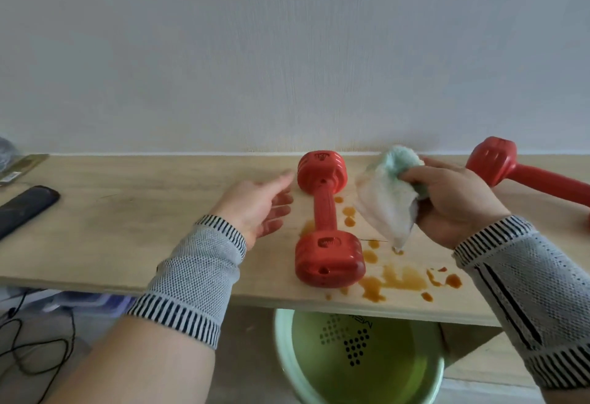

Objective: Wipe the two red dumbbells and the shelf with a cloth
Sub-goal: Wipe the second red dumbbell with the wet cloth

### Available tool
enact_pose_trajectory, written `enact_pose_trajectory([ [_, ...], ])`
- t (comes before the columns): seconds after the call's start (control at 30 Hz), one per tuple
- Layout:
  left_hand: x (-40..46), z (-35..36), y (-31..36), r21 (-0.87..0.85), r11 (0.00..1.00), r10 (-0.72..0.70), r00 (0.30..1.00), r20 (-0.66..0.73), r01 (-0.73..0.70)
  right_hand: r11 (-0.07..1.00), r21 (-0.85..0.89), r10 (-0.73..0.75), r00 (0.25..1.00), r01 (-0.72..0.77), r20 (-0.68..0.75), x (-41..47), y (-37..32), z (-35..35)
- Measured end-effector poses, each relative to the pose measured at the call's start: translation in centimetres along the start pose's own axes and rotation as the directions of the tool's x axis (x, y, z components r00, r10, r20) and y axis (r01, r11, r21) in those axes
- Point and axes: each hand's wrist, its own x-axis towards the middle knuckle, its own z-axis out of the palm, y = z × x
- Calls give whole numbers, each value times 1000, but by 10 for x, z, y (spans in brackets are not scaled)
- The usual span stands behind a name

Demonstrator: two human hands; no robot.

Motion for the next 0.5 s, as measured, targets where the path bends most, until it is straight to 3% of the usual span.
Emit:
enact_pose_trajectory([
  [0.1,-4,-1,15,-170,985,13,991,130,9,997,60,36,989,-45,146,3,-11,1],
  [0.27,-9,18,28,-14,988,151,957,247,-152,991,-133,44,927,6,373,7,-29,26],
  [0.4,-8,35,30,-101,981,187,942,277,-165,971,-238,108,883,5,456,12,-28,41],
  [0.5,-3,35,30,-179,969,207,954,216,-170,976,-216,68,911,23,406,16,-25,36],
])
